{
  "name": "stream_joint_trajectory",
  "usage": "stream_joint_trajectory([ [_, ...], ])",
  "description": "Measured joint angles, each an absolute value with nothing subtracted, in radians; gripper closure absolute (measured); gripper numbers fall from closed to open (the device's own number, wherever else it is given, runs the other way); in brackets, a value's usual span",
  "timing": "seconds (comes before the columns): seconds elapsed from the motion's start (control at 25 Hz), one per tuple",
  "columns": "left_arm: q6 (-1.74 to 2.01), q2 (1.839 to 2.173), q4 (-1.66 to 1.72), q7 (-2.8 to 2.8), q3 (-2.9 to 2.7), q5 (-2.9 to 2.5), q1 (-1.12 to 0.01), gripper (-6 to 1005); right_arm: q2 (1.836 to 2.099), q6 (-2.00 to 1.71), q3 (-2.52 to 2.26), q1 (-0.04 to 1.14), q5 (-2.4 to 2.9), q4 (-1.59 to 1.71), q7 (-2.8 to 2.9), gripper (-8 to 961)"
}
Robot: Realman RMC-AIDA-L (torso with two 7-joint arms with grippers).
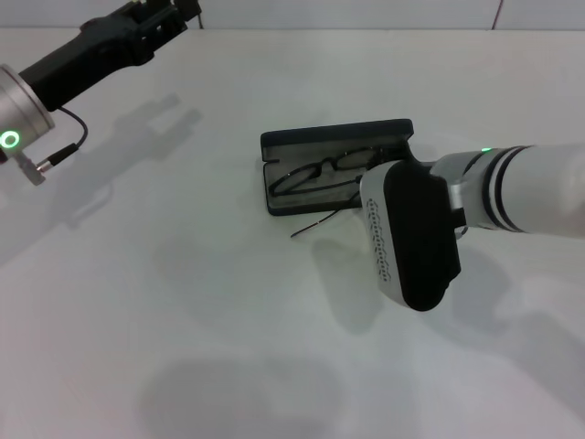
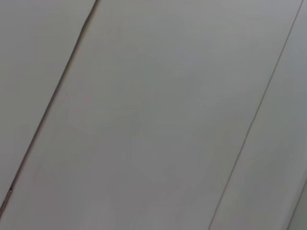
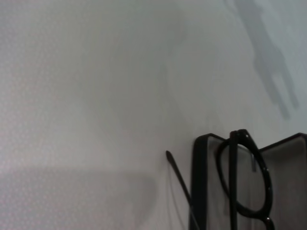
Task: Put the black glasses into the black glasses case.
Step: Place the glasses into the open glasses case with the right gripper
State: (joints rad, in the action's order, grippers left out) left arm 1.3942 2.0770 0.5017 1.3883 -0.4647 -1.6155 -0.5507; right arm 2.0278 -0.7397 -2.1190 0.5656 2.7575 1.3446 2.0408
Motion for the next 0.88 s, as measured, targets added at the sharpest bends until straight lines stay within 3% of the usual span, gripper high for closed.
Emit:
stream_joint_trajectory([
  [0.88, 1.395, 2.079, 0.489, 1.381, -0.465, -1.615, -0.550, 393, 2.028, -0.645, -2.130, 0.594, 2.803, 1.252, 2.040, 767],
])
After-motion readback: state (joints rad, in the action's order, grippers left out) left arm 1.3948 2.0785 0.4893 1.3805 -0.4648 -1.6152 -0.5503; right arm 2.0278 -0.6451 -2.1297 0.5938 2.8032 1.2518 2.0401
